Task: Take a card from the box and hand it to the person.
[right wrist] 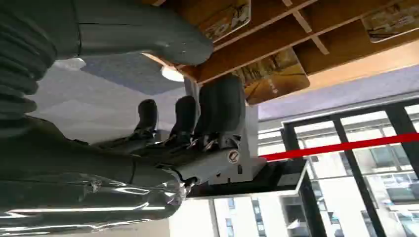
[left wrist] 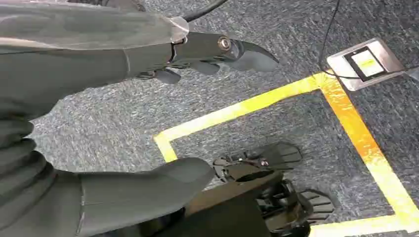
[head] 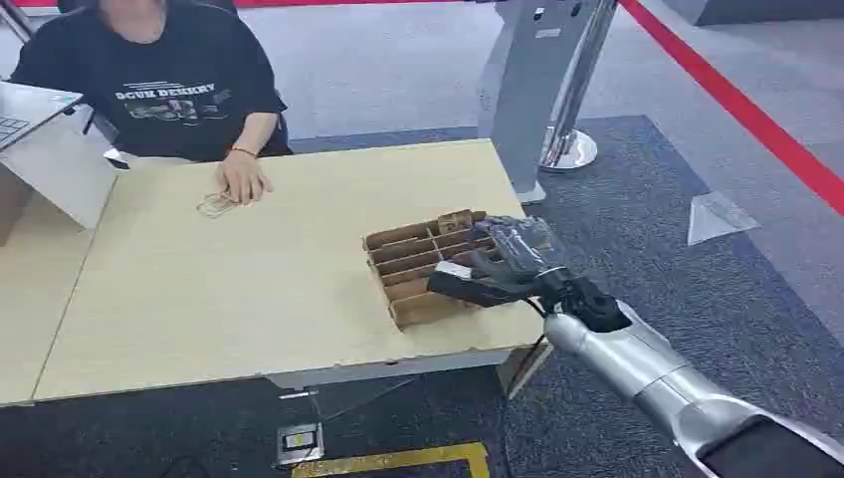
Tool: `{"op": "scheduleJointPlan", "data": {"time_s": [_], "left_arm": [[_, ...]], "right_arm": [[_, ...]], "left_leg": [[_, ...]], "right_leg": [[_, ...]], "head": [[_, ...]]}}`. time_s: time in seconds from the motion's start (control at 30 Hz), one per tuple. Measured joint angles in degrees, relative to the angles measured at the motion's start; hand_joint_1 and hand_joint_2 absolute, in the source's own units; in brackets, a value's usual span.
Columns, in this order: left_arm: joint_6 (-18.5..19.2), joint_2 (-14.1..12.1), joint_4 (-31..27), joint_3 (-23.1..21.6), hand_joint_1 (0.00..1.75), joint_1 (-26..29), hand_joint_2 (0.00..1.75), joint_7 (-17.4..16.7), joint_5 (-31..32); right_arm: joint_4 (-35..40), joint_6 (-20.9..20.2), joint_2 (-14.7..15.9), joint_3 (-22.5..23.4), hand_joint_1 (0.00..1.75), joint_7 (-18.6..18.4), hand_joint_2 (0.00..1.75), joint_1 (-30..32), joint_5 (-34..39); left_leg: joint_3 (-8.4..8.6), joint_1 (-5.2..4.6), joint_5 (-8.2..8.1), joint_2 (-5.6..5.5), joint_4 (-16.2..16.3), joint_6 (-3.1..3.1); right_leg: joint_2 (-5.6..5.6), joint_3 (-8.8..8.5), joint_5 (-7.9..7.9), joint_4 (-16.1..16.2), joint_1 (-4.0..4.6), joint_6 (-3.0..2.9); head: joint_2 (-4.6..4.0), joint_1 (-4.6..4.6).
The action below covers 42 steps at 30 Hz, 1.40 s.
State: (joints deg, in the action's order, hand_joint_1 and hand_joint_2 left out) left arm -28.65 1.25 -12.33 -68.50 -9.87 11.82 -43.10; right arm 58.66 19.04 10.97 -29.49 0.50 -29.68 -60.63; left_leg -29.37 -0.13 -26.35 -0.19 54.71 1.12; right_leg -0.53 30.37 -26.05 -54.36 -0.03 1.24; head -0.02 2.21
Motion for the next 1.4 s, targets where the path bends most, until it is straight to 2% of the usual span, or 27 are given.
{"op": "scheduleJointPlan", "data": {"time_s": [0.1,0.27,0.4,0.8,0.83,0.87,0.9,0.93,1.4], "left_arm": [[-0.1,0.0,0.0,0.0,0.0,0.0,1.75,0.0,-0.1],[-0.1,0.1,0.0,0.0,0.0,0.1,1.75,0.0,-0.1],[-0.2,0.1,0.0,0.0,0.0,0.1,1.75,0.0,-0.1],[-0.2,0.1,0.0,0.0,0.0,0.1,1.75,0.2,-0.1],[-0.2,0.1,0.0,0.0,0.0,0.1,1.75,0.2,-0.1],[-0.2,0.1,0.0,0.0,0.0,0.1,1.75,0.2,-0.1],[-0.2,0.1,0.0,0.0,0.0,0.1,1.75,0.2,-0.1],[-0.2,0.1,0.0,0.0,0.0,0.1,1.75,0.2,-0.1],[0.0,0.1,0.0,0.0,0.0,0.1,1.75,0.2,0.1]], "right_arm": [[-1.0,0.0,-0.4,-0.3,0.84,0.1,1.75,-0.5,0.0],[-2.7,0.0,-1.0,-0.7,0.82,0.2,1.75,-1.2,0.0],[-3.7,0.0,-1.4,-1.0,0.93,0.2,1.75,-1.4,0.0],[-5.9,0.0,-1.9,-1.8,0.89,0.1,1.75,-1.8,-0.2],[-6.0,0.0,-1.9,-1.8,0.94,0.0,1.75,-1.8,-0.2],[-6.2,0.0,-1.9,-1.9,1.26,0.0,1.75,-1.8,-0.2],[-6.2,0.0,-1.9,-1.9,1.26,-0.2,1.75,-1.7,-0.2],[-6.3,0.0,-1.9,-2.0,1.75,-0.3,1.75,-1.7,-0.2],[-6.6,-0.9,-1.9,-2.4,1.75,-1.0,1.75,-2.1,0.1]], "left_leg": [[-0.01,0.0,0.0,0.0,0.0,0.0],[0.0,0.0,0.0,0.0,0.0,0.0],[-0.01,0.0,0.0,0.0,0.0,0.0],[0.01,0.0,0.0,0.0,0.0,0.0],[0.01,0.0,0.0,0.0,0.0,0.0],[0.01,0.0,0.0,0.0,0.0,0.0],[0.01,0.0,0.0,0.0,0.0,0.0],[0.01,0.0,0.0,0.0,0.0,0.0],[0.05,0.0,0.0,0.01,0.0,0.0]], "right_leg": [[-0.01,0.0,0.0,0.0,0.0,0.0],[0.0,0.0,0.0,0.0,0.0,0.0],[-0.01,0.0,0.0,0.0,0.0,0.0],[-0.01,0.0,0.0,0.0,0.0,0.0],[0.0,0.0,0.0,0.0,0.0,0.0],[0.0,0.0,0.0,0.0,0.0,0.0],[0.0,0.0,0.0,0.0,0.0,0.0],[0.0,0.0,0.0,0.0,0.0,0.0],[0.02,-0.01,0.0,0.0,0.0,0.0]], "head": [[-0.02,0.0],[-0.02,0.0],[-0.02,0.0],[-0.02,0.0],[-0.02,0.0],[-0.02,0.0],[-0.02,0.0],[-0.02,0.0],[-0.02,0.0]]}}
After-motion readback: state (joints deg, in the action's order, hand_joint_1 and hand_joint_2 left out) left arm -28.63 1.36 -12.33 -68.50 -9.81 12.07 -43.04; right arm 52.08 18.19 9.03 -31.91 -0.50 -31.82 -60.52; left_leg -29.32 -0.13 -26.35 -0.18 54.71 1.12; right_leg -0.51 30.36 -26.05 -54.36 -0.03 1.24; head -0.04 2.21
